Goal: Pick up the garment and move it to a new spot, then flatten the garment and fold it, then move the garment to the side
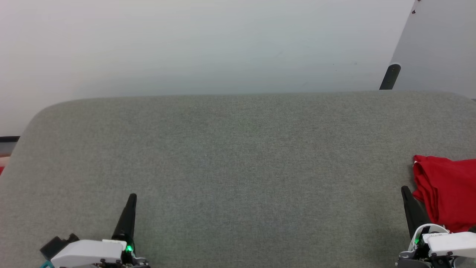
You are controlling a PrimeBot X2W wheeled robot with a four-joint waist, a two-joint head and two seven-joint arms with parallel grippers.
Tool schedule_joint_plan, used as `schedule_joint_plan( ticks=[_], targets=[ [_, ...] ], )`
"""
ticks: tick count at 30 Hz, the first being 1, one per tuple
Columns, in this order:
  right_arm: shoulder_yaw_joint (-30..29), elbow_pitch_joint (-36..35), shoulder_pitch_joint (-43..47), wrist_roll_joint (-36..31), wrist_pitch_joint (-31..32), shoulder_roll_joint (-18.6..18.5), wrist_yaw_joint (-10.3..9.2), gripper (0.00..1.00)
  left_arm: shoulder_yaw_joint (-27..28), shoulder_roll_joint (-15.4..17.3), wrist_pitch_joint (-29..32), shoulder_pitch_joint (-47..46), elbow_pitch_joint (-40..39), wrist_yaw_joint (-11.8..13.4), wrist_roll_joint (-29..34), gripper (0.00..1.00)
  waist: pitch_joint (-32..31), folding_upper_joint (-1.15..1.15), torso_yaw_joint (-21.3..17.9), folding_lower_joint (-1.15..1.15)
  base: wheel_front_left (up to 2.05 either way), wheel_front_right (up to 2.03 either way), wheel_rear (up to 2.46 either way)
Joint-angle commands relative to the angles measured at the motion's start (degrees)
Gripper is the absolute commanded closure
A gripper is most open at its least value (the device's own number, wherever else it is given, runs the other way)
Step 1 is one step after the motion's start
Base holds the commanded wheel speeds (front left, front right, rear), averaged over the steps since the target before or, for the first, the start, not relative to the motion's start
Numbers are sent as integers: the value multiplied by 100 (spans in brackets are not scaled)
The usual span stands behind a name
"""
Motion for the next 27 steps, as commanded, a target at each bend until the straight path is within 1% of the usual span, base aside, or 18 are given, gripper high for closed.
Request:
schedule_joint_plan(
  ticks=[1,23,27],
  targets=[
    [-16,-4,-116,126,33,5,2,100,22,-9,26,-99,-12,-31,-79,100,2,0,0,0,0,0,0],
    [-36,151,-243,908,141,33,2,100,71,-112,251,-272,94,-56,-889,100,57,0,-2,0,0,0,0],
    [-36,159,-236,961,141,34,2,100,74,-117,272,-292,100,-59,-926,100,63,0,-3,0,0,0,0]
  ],
)
